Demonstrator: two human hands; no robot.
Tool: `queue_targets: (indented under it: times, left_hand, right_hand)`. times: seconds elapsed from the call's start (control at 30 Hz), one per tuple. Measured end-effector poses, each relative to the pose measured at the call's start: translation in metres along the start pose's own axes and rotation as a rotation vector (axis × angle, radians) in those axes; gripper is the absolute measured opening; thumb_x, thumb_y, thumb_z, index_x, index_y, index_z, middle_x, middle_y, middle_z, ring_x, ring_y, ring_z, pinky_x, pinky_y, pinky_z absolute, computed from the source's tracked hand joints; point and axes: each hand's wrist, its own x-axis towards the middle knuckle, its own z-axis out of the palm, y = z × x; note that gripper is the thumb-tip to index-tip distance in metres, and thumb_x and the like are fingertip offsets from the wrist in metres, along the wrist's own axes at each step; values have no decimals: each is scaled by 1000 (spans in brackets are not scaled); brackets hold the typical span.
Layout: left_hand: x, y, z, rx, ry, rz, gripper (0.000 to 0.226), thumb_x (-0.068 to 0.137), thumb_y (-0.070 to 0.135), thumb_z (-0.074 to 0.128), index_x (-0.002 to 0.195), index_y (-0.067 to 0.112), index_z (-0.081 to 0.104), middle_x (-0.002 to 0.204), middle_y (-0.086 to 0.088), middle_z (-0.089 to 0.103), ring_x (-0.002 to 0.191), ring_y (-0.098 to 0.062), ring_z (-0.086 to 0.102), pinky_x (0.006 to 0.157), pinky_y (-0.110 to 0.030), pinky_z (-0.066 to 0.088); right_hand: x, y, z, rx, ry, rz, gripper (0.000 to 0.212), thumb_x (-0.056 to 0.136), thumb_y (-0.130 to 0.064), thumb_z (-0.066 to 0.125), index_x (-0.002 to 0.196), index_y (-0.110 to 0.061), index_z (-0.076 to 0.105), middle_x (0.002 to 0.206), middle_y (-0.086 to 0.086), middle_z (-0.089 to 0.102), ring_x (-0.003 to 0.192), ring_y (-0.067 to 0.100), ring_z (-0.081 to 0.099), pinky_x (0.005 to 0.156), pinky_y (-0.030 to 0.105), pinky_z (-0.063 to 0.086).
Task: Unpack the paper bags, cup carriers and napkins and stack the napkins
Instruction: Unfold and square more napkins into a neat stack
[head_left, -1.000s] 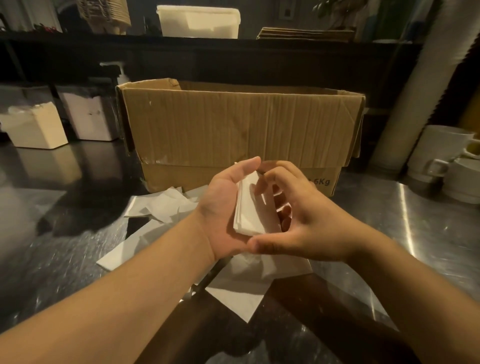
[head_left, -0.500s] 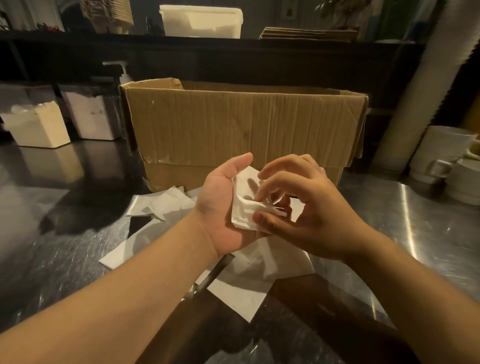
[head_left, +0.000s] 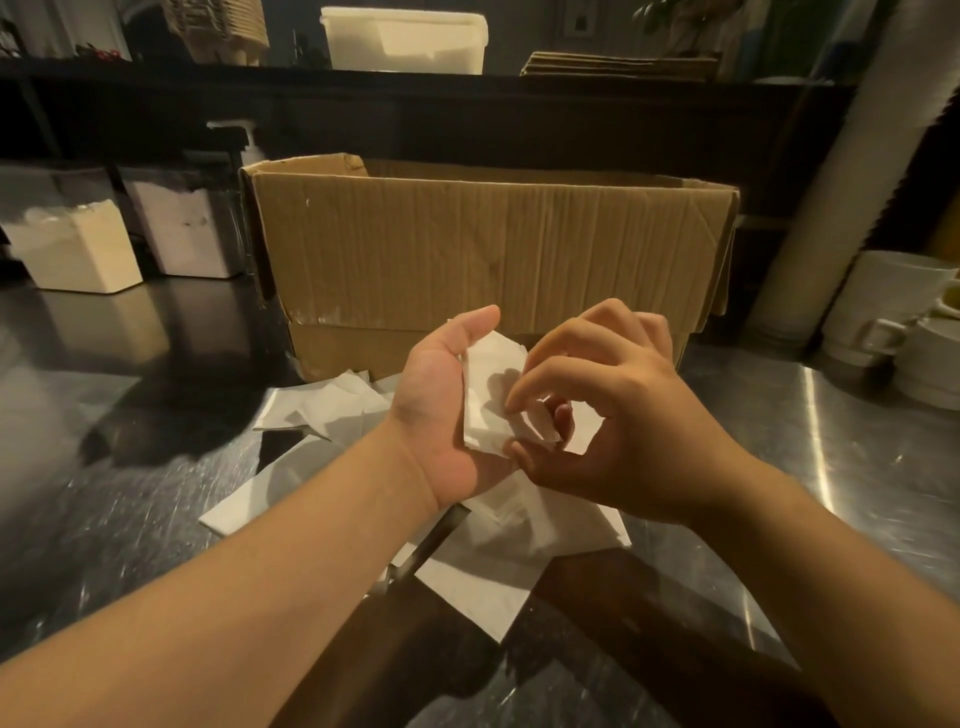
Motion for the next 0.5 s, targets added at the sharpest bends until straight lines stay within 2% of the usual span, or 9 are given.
queue_targets:
  times: [0.2, 0.3, 0.4, 0.5]
  left_hand:
    - [1, 0, 0, -12, -4, 3, 46, 96, 48, 53, 100, 5, 67, 80, -10, 64, 72, -21, 61, 73, -34, 49]
    - [2, 0, -1, -4, 14, 2, 46, 96, 49, 54, 94, 6, 70, 79, -10, 65, 70, -21, 62, 72, -33, 48]
    - [2, 0, -2, 16, 33, 6, 44, 95, 50, 54, 101, 9, 68, 79, -9, 65, 71, -21, 63, 73, -33, 49]
    - [3, 0, -1, 13, 26, -11, 51, 96, 49, 53, 87, 5, 77, 78, -9, 65, 71, -20, 62, 70, -32, 49]
  right_hand:
    - [1, -5, -2, -107, 26, -62, 17, 78, -44, 73, 89, -30, 75, 103, -10, 69, 107, 21, 55, 96, 46, 32]
    - [1, -6, 0, -125, 5, -59, 21, 79, -49, 72, 89, -31, 75, 102, -11, 70, 106, 20, 56, 97, 46, 32]
    - [1, -5, -1, -134, -14, -52, 26, 80, -55, 71, 92, -33, 76, 103, -12, 70, 107, 19, 56, 97, 46, 32]
    - [1, -5, -1, -153, -13, -69, 23, 80, -52, 75, 91, -32, 76, 102, -11, 71, 105, 20, 57, 96, 48, 33]
